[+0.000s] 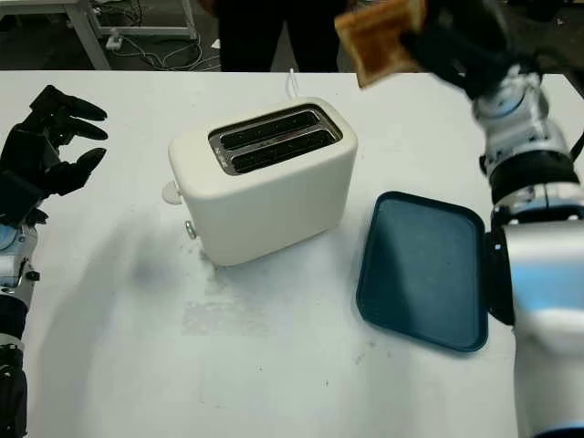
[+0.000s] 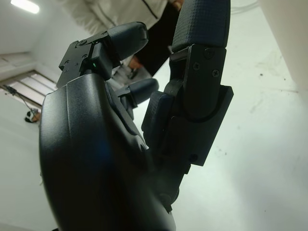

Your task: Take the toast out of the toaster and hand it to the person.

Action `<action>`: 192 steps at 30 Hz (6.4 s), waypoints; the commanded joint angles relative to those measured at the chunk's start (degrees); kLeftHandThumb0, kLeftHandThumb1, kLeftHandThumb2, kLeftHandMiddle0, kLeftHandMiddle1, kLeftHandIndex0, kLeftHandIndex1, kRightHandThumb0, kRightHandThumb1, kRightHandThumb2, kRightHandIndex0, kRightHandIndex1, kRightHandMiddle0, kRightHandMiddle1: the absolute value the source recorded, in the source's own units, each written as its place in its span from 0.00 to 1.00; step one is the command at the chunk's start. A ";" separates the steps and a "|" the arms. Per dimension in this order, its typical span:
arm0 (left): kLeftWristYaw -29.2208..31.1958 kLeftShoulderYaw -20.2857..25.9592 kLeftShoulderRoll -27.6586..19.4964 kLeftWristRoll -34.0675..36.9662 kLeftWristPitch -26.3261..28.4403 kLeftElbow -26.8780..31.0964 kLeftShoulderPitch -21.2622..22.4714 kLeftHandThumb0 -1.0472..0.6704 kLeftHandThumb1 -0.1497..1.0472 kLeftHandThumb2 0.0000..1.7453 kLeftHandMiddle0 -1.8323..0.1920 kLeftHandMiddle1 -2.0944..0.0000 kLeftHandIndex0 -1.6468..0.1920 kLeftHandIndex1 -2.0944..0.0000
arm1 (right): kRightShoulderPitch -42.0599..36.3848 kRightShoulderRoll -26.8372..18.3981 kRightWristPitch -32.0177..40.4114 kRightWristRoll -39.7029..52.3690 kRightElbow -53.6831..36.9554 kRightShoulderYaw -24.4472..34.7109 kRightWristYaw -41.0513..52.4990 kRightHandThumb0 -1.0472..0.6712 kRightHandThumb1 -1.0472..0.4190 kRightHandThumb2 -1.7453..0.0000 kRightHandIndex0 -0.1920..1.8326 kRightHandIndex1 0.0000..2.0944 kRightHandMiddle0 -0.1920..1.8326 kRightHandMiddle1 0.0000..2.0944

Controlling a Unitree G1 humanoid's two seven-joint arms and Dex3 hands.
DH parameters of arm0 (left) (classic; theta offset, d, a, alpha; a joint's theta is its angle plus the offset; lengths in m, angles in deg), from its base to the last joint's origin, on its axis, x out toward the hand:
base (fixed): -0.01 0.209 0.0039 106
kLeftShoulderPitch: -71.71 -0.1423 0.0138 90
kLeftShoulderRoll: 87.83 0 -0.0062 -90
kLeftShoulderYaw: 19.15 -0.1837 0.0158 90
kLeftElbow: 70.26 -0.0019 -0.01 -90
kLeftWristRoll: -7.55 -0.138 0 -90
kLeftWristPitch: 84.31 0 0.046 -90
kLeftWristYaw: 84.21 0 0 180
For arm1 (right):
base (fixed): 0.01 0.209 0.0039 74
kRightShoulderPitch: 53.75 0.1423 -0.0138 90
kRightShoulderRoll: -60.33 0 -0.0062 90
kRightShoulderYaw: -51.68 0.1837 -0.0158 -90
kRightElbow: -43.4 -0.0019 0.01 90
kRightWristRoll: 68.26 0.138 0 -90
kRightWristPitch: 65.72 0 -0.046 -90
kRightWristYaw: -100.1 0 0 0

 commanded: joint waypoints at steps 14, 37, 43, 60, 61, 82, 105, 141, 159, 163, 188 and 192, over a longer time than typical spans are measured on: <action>-0.36 0.07 -0.23 -0.53 -0.57 -0.16 -0.19 0.00 0.89 0.15 0.90 0.22 0.86 0.29 | -4.85 3.29 7.01 3.94 1.43 3.20 -1.05 0.48 0.09 0.78 0.45 0.83 0.31 0.83; 0.65 0.24 -0.11 0.08 -1.72 -1.31 0.20 0.00 0.89 0.14 0.89 0.23 0.85 0.30 | -6.28 5.33 7.58 4.77 2.35 4.34 -1.40 0.41 0.09 0.80 0.50 0.83 0.40 0.83; 0.93 0.45 -0.09 0.47 -1.86 -1.43 0.08 0.00 0.89 0.14 0.88 0.25 0.85 0.30 | -6.34 5.55 7.48 5.21 2.53 4.82 -1.07 0.39 0.09 0.80 0.50 0.83 0.38 0.83; 0.80 0.49 -0.20 0.25 -2.21 -1.83 0.17 0.00 0.89 0.15 0.87 0.25 0.84 0.31 | -5.93 5.30 7.69 5.05 2.48 5.13 -1.56 0.39 0.09 0.81 0.55 0.83 0.46 0.83; 0.76 0.46 -0.25 0.16 -2.33 -1.86 0.16 0.00 0.89 0.15 0.87 0.25 0.84 0.31 | -5.88 5.22 7.77 4.92 2.49 5.01 -1.52 0.38 0.09 0.81 0.55 0.83 0.45 0.83; 0.02 0.43 -0.09 -0.15 -1.11 -0.56 -0.41 0.00 0.89 0.14 0.90 0.22 0.85 0.29 | -5.71 4.95 8.17 4.97 2.53 5.26 -1.25 0.39 0.09 0.80 0.53 0.83 0.43 0.83; -0.15 0.30 -0.09 -0.07 -0.90 -0.56 -0.34 0.00 0.89 0.14 0.90 0.22 0.85 0.28 | -5.72 5.32 7.49 5.45 2.06 5.35 -0.38 0.40 0.09 0.80 0.52 0.83 0.43 0.83; -0.57 0.95 0.48 0.29 1.02 1.91 -2.13 0.00 0.89 0.13 0.88 0.21 0.83 0.28 | -35.65 4.61 -13.01 15.85 -27.41 11.73 6.42 0.09 0.09 0.82 0.11 0.01 0.10 0.00; -5.29 1.76 10.01 2.86 4.87 12.97 -15.30 0.00 0.89 0.09 0.84 0.19 0.80 0.24 | -72.12 20.24 -7.31 24.18 -74.72 6.99 12.27 0.14 0.09 0.68 0.16 0.02 0.16 0.02; -5.45 0.93 14.40 5.01 9.70 16.43 -18.37 0.00 0.87 0.02 0.79 0.22 0.73 0.28 | -75.08 23.92 -5.27 27.97 -77.42 5.33 12.90 0.15 0.09 0.70 0.16 0.02 0.17 0.01; -4.13 0.66 22.00 7.81 14.34 25.17 -24.17 0.00 0.76 0.00 0.71 0.32 0.60 0.44 | -71.39 27.34 -0.15 20.68 -70.02 7.80 4.98 0.20 0.09 0.67 0.15 0.00 0.15 0.00; -6.08 0.97 21.43 5.98 13.88 27.37 -24.55 0.00 0.81 0.01 0.73 0.31 0.63 0.41 | -70.42 26.93 -1.13 20.19 -68.03 8.09 4.82 0.23 0.09 0.67 0.15 0.00 0.15 0.00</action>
